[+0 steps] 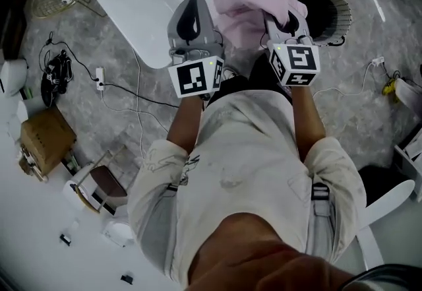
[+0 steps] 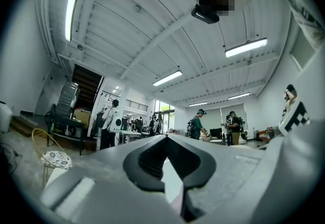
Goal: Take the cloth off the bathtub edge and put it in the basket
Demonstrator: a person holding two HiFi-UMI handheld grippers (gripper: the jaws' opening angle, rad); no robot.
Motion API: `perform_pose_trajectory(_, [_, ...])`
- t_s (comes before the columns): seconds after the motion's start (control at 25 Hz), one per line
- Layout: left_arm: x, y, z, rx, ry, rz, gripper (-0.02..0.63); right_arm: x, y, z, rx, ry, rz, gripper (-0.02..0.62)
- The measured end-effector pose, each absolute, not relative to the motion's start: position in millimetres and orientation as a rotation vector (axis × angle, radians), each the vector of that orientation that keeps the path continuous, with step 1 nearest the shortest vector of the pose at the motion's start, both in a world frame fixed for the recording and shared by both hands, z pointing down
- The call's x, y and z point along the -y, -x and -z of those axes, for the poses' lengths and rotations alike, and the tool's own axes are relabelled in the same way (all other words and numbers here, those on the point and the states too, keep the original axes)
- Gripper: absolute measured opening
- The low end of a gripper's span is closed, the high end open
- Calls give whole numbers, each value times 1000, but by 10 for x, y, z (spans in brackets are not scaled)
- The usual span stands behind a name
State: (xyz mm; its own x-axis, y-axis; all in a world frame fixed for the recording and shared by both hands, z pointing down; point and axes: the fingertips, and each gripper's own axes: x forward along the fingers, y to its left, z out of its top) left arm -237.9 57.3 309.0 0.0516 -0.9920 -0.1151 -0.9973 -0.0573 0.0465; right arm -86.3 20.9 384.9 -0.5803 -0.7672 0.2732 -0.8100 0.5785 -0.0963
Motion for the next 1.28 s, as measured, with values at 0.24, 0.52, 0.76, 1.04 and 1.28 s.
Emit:
perform_pose_trajectory(0.24, [-244, 1821, -2898, -1980, 2343, -206, 2, 11, 205, -3390, 2616, -1575, -270, 81])
perform_pose_trajectory(0.52, [166, 1173, -2743, -1814, 2474, -217, 2, 231, -508, -3066, 2540, -1819, -216, 80])
perform_pose_trajectory(0.76, [511, 479, -2763, -1642, 2613, -227, 2, 288, -1183, -3020, 2418, -2003, -178, 80])
perform_pose_trajectory(1.04, [922, -433, -2753, -1421, 2752, -227, 2, 401, -1960, -3061, 2242, -2173, -177, 80])
perform_pose_trajectory(1.28, [1128, -1263, -2687, -1248, 2844, -227, 2, 391, -2699, -2985, 2113, -2321, -184, 78])
